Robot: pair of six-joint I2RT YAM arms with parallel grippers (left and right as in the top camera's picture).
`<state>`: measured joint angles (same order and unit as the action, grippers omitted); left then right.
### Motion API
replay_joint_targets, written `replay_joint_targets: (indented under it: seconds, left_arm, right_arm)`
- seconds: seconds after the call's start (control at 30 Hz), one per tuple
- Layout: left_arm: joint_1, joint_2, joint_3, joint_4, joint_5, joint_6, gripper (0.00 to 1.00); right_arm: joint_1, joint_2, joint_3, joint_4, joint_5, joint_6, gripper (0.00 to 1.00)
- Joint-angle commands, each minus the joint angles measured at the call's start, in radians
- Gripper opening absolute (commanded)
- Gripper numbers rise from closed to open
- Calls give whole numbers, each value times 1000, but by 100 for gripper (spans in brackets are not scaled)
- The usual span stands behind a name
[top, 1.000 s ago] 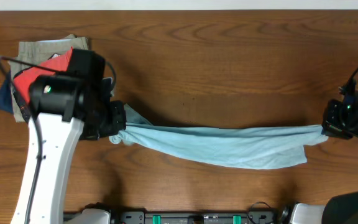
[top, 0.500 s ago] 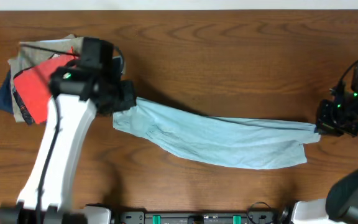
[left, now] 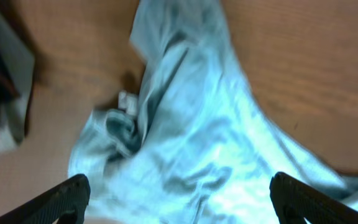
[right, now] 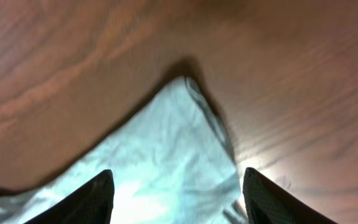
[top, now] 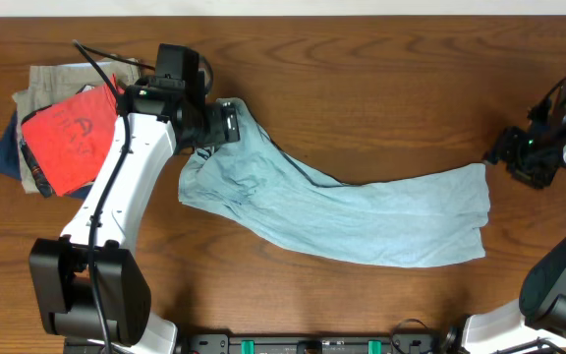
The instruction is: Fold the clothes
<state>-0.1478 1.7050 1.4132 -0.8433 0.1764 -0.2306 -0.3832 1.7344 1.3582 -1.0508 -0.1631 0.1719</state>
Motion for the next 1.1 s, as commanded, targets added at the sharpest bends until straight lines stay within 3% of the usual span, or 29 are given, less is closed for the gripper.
replay_joint_targets:
  seconds: [0.0, 0.2, 0.3, 0.53, 0.77, 0.83, 0.97, 1.07]
  left_arm:
    - [1, 15, -1, -16, -11, 10, 93]
    - [0, 76, -4, 17, -39, 10, 89]
    - [0, 124, -4, 47, -39, 19, 81]
    - [-2, 222, -4, 28, -31, 16, 47]
    - [-3, 242, -4, -24, -28, 16, 23]
    - [-6, 242, -4, -31, -28, 16, 8]
    - [-16, 241, -4, -55, -4, 16, 6]
    - [-17, 228, -3, -85, 142, 27, 6]
  right_arm:
    - [5, -6, 6, -41, -21, 14, 64]
    - [5, -6, 6, -112, -21, 6, 64]
    - [5, -6, 6, -125, -21, 6, 64]
    - [5, -6, -1, -129, -21, 6, 63]
    - [5, -6, -1, -124, -21, 6, 64]
    - [5, -6, -1, -124, -21, 6, 64]
    - [5, -6, -1, -124, -21, 6, 63]
    - [5, -6, -1, -123, -20, 6, 63]
